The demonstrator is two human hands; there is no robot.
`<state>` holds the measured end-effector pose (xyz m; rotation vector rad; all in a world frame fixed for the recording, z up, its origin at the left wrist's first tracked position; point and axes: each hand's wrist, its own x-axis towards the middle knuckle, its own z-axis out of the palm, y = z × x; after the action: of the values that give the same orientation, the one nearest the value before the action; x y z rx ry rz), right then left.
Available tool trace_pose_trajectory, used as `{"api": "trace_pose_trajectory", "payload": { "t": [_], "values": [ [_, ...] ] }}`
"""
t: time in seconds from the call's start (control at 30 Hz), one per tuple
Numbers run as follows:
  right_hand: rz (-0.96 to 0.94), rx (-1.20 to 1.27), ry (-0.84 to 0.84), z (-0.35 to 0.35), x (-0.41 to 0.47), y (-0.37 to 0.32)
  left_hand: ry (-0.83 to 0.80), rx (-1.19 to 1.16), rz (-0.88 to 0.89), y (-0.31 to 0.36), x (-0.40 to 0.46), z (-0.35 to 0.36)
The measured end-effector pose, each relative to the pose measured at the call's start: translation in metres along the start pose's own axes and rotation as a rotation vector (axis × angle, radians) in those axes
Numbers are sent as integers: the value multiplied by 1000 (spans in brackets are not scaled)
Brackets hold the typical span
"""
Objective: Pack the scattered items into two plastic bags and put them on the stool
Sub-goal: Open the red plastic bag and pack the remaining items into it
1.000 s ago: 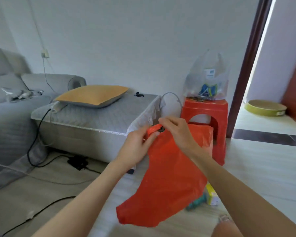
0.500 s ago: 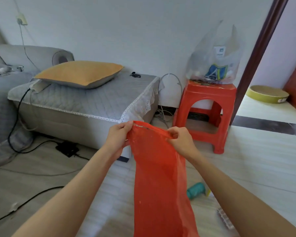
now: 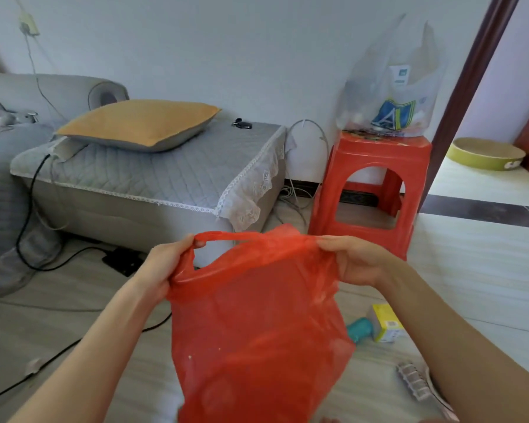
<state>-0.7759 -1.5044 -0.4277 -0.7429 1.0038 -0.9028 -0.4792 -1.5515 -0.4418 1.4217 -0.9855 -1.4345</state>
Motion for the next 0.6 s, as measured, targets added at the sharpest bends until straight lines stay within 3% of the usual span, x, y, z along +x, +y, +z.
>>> {"api": "trace_pose_trajectory", "payload": {
  "t": [0.07,0.17,0.23,0.3,0.4,0.47,0.5,0.53,0.6],
  "values": [
    [46,70,26,3,-2,0,79,119,78,-4,-4,-4],
    [90,10,151,13,2,6,333,627,268,-14,-4,-6],
    [44,6,224,23,5,8,390,769,606,-10,-15,4],
    [-14,50,244,31,6,8,150,777,989,2,-31,24],
    [-84,59,159,43,4,5,-177,1148,1277,-5,-42,54],
    [-159,21,98,48,0,4,-191,1331,1286,-15,-44,61],
    [-198,-33,100,49,-2,5,-168,1303,1246,-15,-45,60],
    [-235,-160,136,48,-4,6,-140,1203,1185,-13,-45,58],
    [-279,-700,302,38,-5,13,-114,1020,1015,-8,-43,56]
  ]
}}
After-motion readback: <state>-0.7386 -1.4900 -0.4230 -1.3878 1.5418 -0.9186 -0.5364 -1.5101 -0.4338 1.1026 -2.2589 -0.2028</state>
